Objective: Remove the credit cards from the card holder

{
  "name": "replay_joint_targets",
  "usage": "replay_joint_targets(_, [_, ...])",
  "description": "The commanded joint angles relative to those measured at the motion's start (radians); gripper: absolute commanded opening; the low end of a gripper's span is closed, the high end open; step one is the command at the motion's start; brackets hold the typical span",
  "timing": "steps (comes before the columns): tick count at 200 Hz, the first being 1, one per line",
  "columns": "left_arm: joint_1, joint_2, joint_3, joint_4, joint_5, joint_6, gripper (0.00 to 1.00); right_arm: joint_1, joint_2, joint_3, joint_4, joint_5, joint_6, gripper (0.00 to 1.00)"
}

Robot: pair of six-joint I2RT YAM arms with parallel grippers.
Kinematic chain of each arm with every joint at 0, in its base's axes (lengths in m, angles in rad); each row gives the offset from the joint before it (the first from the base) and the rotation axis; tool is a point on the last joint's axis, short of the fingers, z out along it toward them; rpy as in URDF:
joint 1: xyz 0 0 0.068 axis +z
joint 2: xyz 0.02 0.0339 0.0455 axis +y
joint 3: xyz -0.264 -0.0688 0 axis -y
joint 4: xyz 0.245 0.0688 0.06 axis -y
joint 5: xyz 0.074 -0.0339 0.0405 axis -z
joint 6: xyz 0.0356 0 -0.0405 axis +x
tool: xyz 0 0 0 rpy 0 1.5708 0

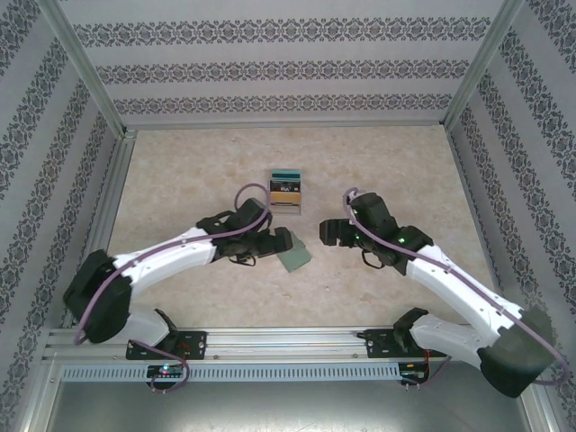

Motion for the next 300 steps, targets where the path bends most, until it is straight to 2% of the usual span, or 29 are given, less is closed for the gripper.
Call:
replay_joint_targets(1, [0.032,-0.104,-0.048,-0.121,-0.116,-0.028,0.99,0.051,0.09,0.078,-0.019,-0.03,-0.075,0.75])
replay_joint_targets(42, [0.048,-0.268,-0.115,-0.218,-0.22,-0.079,0.99,0.14,0.304,0.2,-0.054,-0.05,-0.159,0.49])
replay_joint_targets(100, [0.048,-0.385,-0.173,-0.289,-0.266,-0.133,0.99,0.239,0.616,0.375,-0.136,-0.016,-0.246,0.37])
replay_joint_targets(122, [0.048,-0.421,-0.193,-0.295,-0.253,-0.135,0.99,0.256,0.71,0.441,-0.181,0.018,-0.252,0.37])
replay_joint_targets(166, [0.048,-0.496,-0.223,-0.319,-0.273,-0.157,1.0,0.259,0.802,0.493,-0.214,0.035,-0.266,0.36])
replay_joint_targets(244, [0.048,-0.506,-0.242,-0.311,-0.277,-0.168,1.0,0.264,0.808,0.539,-0.29,0.101,-0.283,0.42])
replay_joint_targets(300, [0.048,-0.503,-0.253,-0.296,-0.271,-0.171,0.99,0.256,0.837,0.548,-0.31,0.077,-0.295,0.44])
